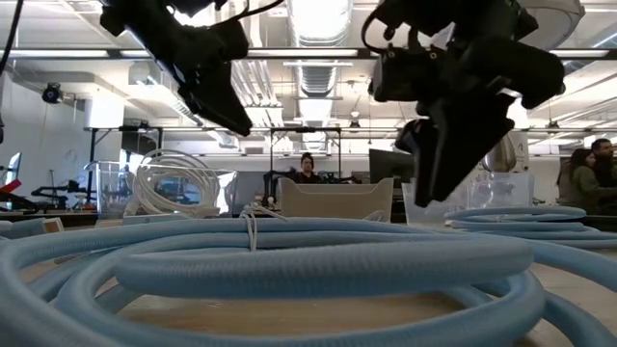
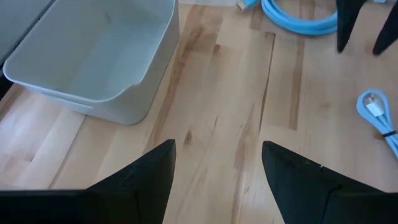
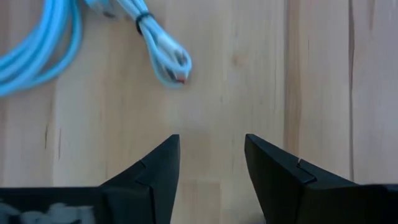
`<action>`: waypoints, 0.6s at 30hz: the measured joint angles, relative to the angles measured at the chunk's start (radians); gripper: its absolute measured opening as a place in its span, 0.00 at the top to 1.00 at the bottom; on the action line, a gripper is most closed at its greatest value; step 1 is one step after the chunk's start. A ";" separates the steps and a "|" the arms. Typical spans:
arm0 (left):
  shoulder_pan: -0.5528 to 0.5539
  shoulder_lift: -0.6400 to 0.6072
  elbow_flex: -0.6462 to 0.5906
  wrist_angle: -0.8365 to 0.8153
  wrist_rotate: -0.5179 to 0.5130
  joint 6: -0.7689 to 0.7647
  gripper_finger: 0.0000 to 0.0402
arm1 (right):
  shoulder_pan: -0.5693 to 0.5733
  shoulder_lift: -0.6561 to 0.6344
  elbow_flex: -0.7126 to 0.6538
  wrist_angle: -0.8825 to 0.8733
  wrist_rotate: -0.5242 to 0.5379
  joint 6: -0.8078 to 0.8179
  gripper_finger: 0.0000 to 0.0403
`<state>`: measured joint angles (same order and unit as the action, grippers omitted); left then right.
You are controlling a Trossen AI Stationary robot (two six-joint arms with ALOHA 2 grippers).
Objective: Pick & Place USB Port
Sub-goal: Put the top right large blue charger cable into the gray bin
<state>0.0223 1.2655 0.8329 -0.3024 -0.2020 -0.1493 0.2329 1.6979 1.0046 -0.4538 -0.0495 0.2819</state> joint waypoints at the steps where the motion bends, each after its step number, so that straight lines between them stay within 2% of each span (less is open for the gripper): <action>1: 0.000 0.000 -0.004 -0.001 0.000 0.000 0.39 | 0.002 -0.005 0.000 -0.016 0.000 0.005 0.57; 6: 0.000 0.000 -0.024 0.006 0.000 -0.007 0.39 | 0.008 -0.040 0.000 -0.147 0.016 0.073 0.57; 11: 0.000 0.000 -0.039 0.033 0.000 -0.009 0.39 | 0.007 -0.058 -0.002 -0.304 0.078 0.255 0.57; 18: 0.000 0.000 -0.041 0.051 0.000 -0.006 0.39 | 0.010 -0.058 -0.041 -0.315 0.076 0.426 0.58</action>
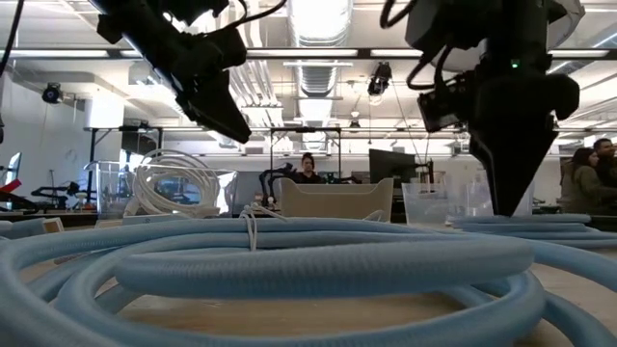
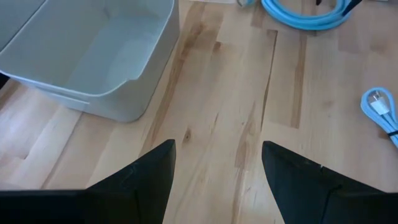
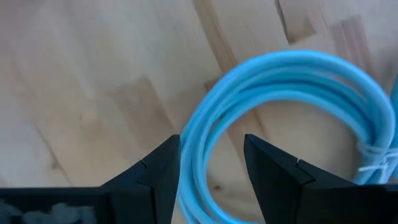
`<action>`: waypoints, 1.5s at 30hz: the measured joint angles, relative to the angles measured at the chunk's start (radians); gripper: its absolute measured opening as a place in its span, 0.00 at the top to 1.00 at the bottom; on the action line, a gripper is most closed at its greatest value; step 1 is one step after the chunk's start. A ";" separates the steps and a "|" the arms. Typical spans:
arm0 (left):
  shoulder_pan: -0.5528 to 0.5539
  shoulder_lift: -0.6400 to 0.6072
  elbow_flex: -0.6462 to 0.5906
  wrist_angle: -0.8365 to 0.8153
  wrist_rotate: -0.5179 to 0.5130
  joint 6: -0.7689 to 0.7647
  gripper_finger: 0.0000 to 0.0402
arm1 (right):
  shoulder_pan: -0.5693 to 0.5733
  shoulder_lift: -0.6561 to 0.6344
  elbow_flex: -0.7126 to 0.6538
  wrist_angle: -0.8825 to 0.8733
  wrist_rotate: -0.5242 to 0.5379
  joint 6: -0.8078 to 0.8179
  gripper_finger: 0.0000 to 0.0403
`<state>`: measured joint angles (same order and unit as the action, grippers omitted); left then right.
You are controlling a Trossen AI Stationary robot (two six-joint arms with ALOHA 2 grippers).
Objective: Pick & Place USB Port
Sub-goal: Put the top right large blue charger cable into the gray bin
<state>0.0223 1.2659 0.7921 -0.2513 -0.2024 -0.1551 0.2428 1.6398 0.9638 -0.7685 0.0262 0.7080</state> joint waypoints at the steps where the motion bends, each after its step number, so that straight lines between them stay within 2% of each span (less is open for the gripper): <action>1: 0.000 0.000 0.000 0.000 0.000 0.000 0.39 | 0.000 0.000 -0.006 0.001 0.000 0.008 0.58; 16: 0.000 0.000 0.000 0.006 0.000 0.000 0.39 | 0.004 -0.017 0.025 -0.010 -0.008 0.027 0.58; 30: 0.000 0.000 -0.004 0.008 0.000 -0.001 0.39 | 0.003 0.080 -0.023 -0.002 0.000 0.070 0.59; 35: 0.000 0.000 -0.006 0.008 0.000 -0.002 0.39 | 0.004 0.093 -0.019 0.001 -0.003 0.071 0.67; 42: 0.000 0.000 -0.007 0.010 0.000 -0.001 0.39 | 0.006 0.070 0.020 -0.004 -0.064 0.044 0.89; 45: 0.000 0.000 -0.007 0.013 0.000 0.000 0.39 | 0.009 0.055 0.044 -0.005 -0.073 0.023 0.94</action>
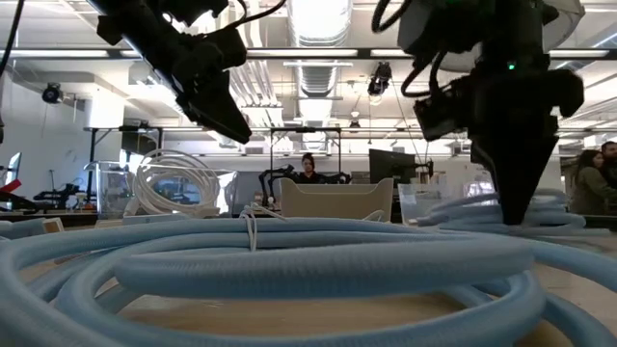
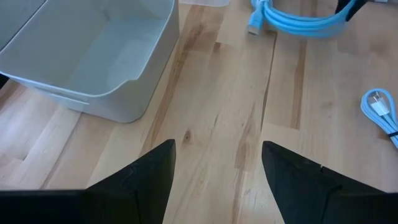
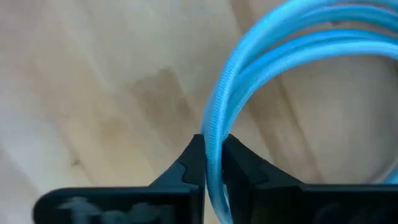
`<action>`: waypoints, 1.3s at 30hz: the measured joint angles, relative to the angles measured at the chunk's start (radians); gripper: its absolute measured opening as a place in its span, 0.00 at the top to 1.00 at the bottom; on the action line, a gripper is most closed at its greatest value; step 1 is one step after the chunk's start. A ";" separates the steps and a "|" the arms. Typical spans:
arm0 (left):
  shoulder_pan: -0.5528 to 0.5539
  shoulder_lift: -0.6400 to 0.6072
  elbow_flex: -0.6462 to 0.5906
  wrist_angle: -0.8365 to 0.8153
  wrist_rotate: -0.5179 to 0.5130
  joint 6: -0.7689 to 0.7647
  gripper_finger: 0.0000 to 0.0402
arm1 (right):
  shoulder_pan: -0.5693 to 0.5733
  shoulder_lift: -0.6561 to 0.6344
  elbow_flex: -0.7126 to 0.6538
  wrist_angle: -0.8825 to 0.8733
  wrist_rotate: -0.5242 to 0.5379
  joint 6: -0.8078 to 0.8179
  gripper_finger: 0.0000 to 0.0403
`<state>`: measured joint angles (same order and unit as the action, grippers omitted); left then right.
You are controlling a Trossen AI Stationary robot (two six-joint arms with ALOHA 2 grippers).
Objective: Pick & Place USB Port
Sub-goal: Put the top right large blue charger cable into the gray bin
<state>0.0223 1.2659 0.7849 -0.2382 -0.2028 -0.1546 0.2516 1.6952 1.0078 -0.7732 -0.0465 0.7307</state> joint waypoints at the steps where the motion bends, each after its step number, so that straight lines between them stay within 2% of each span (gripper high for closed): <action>1: 0.000 0.000 0.000 0.001 0.000 0.000 0.39 | 0.000 -0.004 0.008 -0.005 -0.003 -0.001 0.95; 9: 0.000 0.000 0.000 0.001 0.000 0.005 0.39 | 0.007 -0.059 0.100 -0.007 -0.026 -0.090 0.94; 13: 0.000 0.000 0.000 0.000 0.000 0.005 0.39 | 0.005 -0.092 0.161 -0.006 0.058 -0.159 0.94; 18: 0.000 0.000 0.000 0.001 0.000 0.005 0.39 | 0.004 -0.123 0.245 -0.008 0.266 -0.278 0.94; 24: 0.000 0.000 -0.001 0.001 0.000 0.006 0.39 | -0.007 -0.123 0.347 0.024 0.621 -0.480 0.94; 26: 0.000 0.000 -0.001 0.001 0.000 0.005 0.39 | -0.025 -0.123 0.354 0.072 0.680 -0.545 0.94; 32: 0.000 0.000 -0.001 0.002 0.000 0.006 0.39 | -0.123 -0.121 0.312 0.275 0.684 -0.665 0.94; 39: 0.000 0.000 -0.001 0.002 0.000 0.006 0.39 | -0.244 -0.121 0.194 0.440 0.636 -0.617 0.94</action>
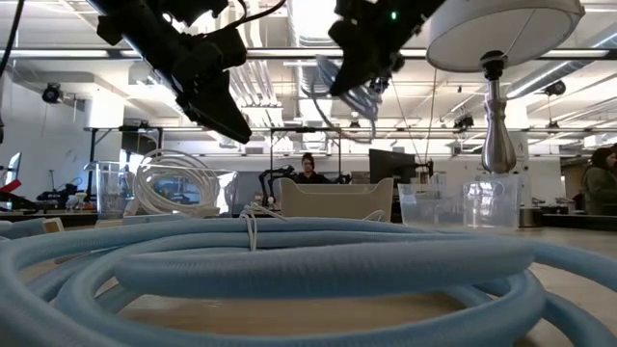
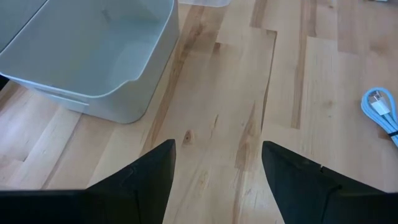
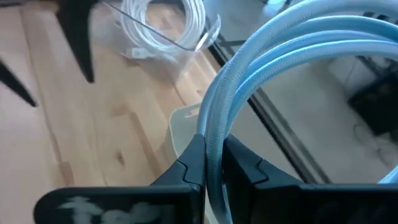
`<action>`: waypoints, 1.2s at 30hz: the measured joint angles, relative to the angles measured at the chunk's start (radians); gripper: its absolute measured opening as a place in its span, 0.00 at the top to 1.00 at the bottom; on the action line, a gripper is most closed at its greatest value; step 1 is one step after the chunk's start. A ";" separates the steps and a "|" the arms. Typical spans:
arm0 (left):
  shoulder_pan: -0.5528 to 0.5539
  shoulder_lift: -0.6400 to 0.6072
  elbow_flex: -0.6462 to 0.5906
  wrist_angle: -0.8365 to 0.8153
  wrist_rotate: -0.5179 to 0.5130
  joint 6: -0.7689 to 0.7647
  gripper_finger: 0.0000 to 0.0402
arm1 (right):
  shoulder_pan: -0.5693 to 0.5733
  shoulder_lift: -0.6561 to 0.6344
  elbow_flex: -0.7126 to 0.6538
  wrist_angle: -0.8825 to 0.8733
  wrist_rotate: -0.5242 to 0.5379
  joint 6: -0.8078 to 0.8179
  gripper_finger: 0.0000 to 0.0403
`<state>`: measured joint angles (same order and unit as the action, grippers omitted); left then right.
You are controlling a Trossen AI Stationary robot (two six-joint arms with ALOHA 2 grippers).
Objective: Pick & Place USB Port
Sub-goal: Put the top right large blue charger cable into the gray bin
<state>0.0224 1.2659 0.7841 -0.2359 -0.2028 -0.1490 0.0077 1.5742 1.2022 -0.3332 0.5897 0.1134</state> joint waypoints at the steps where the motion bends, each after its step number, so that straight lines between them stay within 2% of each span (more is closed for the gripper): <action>1: 0.000 0.000 0.000 0.000 0.000 0.000 0.39 | -0.013 0.000 -0.021 0.025 -0.014 0.008 0.94; 9: 0.000 0.000 0.000 0.000 0.000 0.000 0.39 | -0.089 0.001 -0.193 0.311 -0.151 0.017 0.94; 18: 0.000 0.000 0.000 0.001 0.000 0.000 0.39 | -0.143 0.001 -0.331 0.486 -0.153 0.063 0.94; 27: 0.000 0.000 0.000 0.008 0.000 0.000 0.39 | -0.181 0.001 -0.421 0.601 -0.177 0.071 0.90; 36: 0.000 0.000 0.000 0.027 0.000 0.015 0.39 | -0.190 0.001 -0.425 0.622 -0.180 0.061 0.88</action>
<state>0.0223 1.2659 0.7841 -0.2092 -0.2028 -0.1336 -0.1821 1.5749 0.7773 0.2890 0.4098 0.1741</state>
